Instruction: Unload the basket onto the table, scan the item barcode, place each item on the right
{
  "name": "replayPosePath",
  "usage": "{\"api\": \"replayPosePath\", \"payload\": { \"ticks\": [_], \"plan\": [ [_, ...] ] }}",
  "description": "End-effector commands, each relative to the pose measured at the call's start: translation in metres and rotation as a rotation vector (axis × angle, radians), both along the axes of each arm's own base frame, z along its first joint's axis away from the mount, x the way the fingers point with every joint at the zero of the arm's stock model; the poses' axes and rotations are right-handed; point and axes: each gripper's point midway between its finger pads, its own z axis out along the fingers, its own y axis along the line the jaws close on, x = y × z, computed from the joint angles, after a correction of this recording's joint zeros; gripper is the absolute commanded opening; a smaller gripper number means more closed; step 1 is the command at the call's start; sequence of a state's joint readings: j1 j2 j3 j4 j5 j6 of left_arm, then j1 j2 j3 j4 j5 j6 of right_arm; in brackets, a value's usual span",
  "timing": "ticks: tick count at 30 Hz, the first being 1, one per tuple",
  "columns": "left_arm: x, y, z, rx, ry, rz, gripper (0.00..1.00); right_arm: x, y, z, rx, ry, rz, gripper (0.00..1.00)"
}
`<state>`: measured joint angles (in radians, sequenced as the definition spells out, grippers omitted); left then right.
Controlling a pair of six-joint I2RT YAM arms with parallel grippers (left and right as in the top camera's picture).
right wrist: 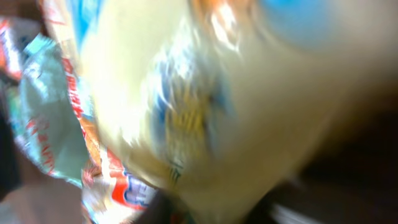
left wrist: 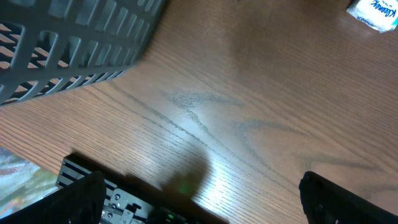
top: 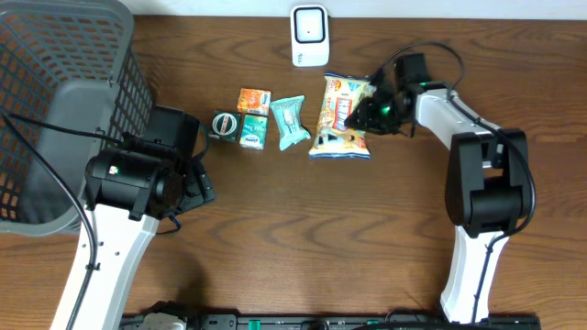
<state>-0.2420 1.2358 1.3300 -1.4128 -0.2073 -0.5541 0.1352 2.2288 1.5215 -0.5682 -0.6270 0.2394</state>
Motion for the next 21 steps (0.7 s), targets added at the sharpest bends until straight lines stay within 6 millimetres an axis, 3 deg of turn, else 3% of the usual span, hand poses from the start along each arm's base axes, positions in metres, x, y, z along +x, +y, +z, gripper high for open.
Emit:
{"api": "replayPosePath", "payload": {
  "ticks": [1, 6, 10, 13, 17, 21],
  "plan": [
    [-0.001, 0.0, 0.0, -0.007, 0.0, 0.016, 0.98, -0.027, -0.009, -0.046, -0.056, 0.14, -0.022, 0.01],
    [-0.001, 0.0, 0.0, -0.007, 0.0, 0.016, 0.98, -0.011, -0.005, 0.004, 0.1, 0.065, -0.024, 0.01],
    [-0.001, 0.0, 0.0, -0.007, 0.0, 0.016, 0.98, -0.002, 0.0, 0.071, 0.283, -0.028, -0.008, 0.01],
    [-0.001, 0.0, 0.0, -0.007, 0.0, 0.016, 0.98, -0.003, -0.002, 0.119, 0.386, -0.029, -0.05, 0.01],
    [-0.001, 0.0, 0.0, -0.007, 0.0, 0.016, 0.98, -0.012, 0.0, 0.167, 0.474, -0.044, -0.05, 0.02],
    [-0.001, 0.0, 0.0, -0.007, 0.0, 0.016, 0.98, -0.02, 0.001, 0.197, 0.492, -0.05, -0.072, 0.02]
  ]
}}
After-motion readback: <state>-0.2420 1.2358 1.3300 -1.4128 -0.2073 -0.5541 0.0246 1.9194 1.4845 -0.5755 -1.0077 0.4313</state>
